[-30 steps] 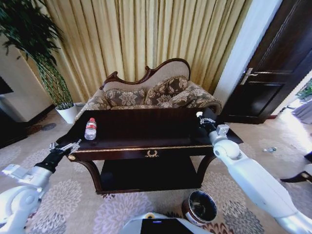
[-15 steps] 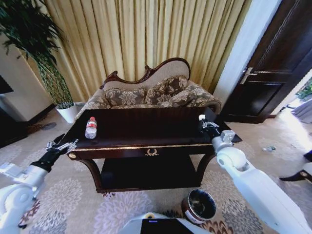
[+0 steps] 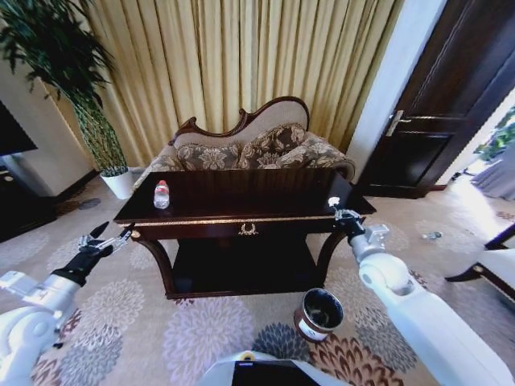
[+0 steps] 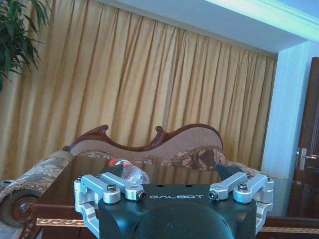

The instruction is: Move to the front of the table and place the trash on the table into the trash bin.

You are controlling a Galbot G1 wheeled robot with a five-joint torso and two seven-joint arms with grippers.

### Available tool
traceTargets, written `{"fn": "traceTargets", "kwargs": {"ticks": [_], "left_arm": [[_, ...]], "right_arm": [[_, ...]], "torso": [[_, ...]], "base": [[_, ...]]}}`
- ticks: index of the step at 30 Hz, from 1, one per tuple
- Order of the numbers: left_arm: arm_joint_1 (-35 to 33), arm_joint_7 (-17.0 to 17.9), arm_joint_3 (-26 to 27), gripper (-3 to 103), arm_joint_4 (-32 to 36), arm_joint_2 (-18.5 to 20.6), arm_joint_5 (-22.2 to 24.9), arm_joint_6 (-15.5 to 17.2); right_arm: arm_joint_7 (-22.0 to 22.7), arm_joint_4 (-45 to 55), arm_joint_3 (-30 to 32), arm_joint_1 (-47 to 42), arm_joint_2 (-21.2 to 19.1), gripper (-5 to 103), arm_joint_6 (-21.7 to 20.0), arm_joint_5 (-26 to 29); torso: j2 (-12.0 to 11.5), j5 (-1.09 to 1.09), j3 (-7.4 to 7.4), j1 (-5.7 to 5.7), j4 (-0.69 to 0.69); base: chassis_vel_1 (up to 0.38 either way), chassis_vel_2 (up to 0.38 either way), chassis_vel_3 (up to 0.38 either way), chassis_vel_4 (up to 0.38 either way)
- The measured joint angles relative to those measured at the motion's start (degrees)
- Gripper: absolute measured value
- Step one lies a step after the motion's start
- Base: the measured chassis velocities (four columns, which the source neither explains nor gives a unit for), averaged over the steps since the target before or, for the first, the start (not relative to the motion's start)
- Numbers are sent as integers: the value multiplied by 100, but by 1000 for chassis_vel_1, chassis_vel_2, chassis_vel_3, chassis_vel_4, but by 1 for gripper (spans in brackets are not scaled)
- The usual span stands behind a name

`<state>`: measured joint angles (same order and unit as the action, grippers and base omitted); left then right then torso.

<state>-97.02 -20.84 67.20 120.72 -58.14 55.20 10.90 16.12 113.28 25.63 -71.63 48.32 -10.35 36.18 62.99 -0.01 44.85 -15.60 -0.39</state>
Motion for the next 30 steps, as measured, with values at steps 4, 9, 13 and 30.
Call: {"fn": "traceTargets", "kwargs": {"ticks": [4, 9, 13, 30], "left_arm": [[-29, -3, 51, 100, 16, -18, 9, -1], [-44, 27, 98, 100, 30, -40, 18, 0], [-85, 629, 207, 100, 76, -84, -138, 178], [-7, 610, -93, 100, -364, -137, -487, 298]], "right_arm": [[-183, -236, -30, -153, 162, 0, -65, -40], [-380, -788, 35, -388, 328, 0, -69, -438], [-644, -1613, 151, -617, 549, 0, 49, -977], [-710, -2833, 97, -609, 953, 0, 594, -1713]], "torso": [[-4, 1, 4, -4, -1], [-7, 2, 5, -9, -2], [-4, 3, 2, -4, -4], [-3, 1, 2, -4, -1]], "base": [[0, 0, 0, 0], [0, 0, 0, 0], [0, 0, 0, 0], [0, 0, 0, 0]]}}
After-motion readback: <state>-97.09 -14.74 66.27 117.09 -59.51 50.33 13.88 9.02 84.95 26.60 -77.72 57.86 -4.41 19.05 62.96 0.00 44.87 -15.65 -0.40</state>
